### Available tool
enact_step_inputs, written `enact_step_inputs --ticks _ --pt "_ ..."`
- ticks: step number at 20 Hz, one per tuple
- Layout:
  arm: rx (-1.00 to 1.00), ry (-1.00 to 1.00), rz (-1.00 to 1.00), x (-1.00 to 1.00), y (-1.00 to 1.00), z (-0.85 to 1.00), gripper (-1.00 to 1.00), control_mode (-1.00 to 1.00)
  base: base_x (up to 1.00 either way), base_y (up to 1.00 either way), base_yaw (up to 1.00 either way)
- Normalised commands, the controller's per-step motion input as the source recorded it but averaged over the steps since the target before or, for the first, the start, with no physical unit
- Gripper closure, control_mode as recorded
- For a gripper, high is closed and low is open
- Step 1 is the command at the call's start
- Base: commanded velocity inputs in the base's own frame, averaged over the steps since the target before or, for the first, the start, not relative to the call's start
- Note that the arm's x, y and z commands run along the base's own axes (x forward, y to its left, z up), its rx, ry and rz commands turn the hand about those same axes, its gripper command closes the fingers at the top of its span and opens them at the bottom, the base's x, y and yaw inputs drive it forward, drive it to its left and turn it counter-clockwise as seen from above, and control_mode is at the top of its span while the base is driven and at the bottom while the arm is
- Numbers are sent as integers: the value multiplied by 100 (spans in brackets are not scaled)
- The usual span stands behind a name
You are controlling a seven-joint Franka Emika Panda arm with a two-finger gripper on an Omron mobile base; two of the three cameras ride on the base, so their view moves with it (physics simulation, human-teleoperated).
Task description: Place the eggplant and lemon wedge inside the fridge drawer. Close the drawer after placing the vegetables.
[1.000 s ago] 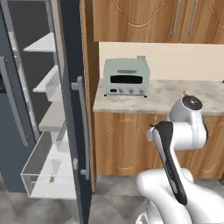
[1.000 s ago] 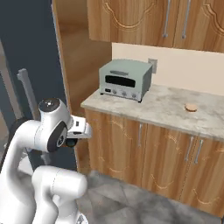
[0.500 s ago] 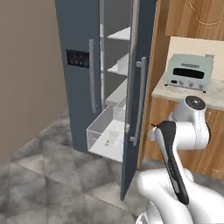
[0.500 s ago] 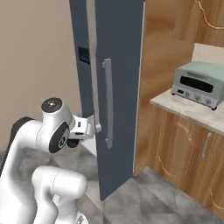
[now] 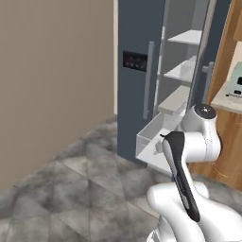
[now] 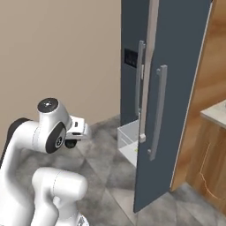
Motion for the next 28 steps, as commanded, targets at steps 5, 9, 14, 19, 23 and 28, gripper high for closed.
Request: enact_step_inputs --ticks 5,9,14,19,23,28 --pt "0 0 0 0 0 0 100 100 51 100 -16" --pt "0 0 0 0 0 0 100 100 86 100 -21" --pt "0 0 0 0 0 0 100 100 81 98 9" --pt "0 0 0 0 0 0 100 100 61 99 39" --pt "0 0 0 0 0 0 100 100 80 100 -6" --pt "0 0 0 0 0 0 100 100 72 100 -40"
